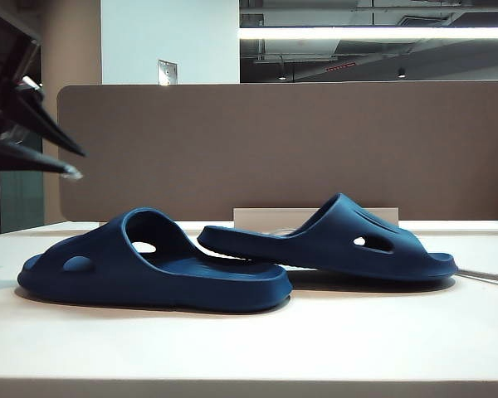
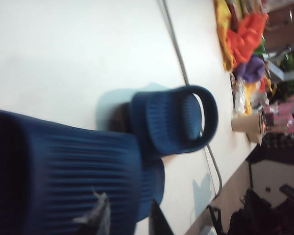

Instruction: Interlock the pair of blue slippers on the table with their fronts facing up.

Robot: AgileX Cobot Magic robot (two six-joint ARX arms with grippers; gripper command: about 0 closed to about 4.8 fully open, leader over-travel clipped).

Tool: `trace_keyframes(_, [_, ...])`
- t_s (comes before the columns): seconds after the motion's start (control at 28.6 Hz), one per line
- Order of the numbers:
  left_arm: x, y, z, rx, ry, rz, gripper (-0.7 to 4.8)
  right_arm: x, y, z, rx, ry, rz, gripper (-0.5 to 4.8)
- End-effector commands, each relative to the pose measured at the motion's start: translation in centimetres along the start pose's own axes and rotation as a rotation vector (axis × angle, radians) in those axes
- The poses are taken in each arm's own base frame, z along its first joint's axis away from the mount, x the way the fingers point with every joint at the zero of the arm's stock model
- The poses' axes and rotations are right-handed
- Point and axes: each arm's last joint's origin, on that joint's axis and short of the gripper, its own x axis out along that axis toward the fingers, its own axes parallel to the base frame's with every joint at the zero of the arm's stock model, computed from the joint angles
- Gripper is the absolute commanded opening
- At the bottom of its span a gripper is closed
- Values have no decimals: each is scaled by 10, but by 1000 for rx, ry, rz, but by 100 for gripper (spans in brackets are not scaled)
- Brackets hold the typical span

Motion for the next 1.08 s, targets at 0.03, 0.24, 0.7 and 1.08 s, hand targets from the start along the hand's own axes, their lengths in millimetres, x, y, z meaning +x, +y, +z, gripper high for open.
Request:
trace_keyframes(0.03, [-8, 6, 3, 43, -13, -20, 105, 0, 1, 1, -2, 0, 7, 12])
trace_keyframes(0.24, [2, 24, -2, 4, 62, -41, 116, 0, 1, 1, -2, -2, 5, 12])
trace_keyframes(0.7, [13, 44, -5, 65, 102, 15, 183, 0, 2, 1, -2, 8, 22, 12])
trace_keyframes(1.08, [21, 59, -9, 36, 141, 23, 185, -17, 21, 24, -12, -71, -113, 65])
